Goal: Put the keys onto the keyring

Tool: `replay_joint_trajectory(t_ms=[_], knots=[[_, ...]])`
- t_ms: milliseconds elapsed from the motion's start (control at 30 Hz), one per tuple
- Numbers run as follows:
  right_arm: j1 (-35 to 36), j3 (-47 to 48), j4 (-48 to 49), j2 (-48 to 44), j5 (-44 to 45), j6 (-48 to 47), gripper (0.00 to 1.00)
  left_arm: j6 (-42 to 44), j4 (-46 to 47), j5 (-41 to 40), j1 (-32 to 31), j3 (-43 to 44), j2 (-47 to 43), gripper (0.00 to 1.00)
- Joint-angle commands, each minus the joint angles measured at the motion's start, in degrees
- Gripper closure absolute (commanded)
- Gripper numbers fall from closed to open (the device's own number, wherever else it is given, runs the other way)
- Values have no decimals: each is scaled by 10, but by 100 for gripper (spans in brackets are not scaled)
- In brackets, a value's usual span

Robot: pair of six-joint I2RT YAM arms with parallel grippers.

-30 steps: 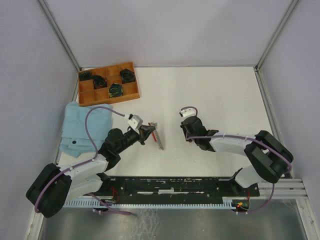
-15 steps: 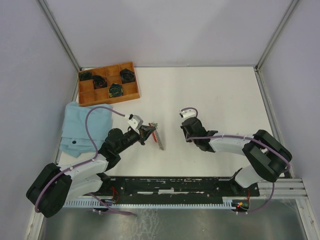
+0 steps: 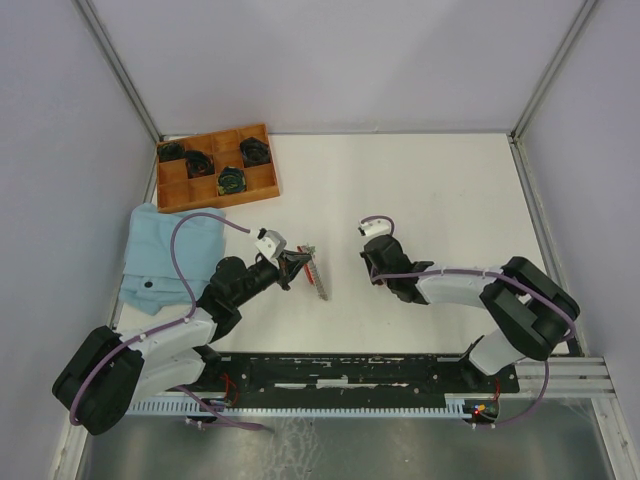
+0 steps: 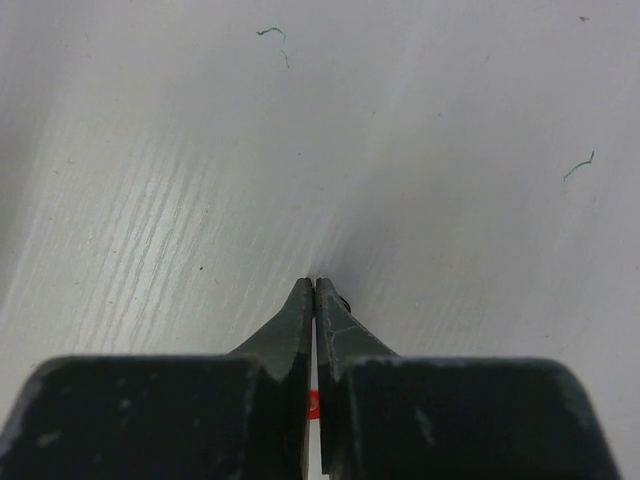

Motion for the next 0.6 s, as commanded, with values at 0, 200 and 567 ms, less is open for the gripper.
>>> replay_joint_trajectory(t_ms=[0, 200, 567], knots=[[3, -1, -12, -36, 10, -9, 97, 19, 36, 11, 1, 7, 1, 97], [3, 12, -72, -106, -52, -80, 99, 26, 60, 29, 1, -2, 3, 97], [2, 50, -180, -242, -240, -270, 99, 66, 145, 103, 5, -25, 32, 97]])
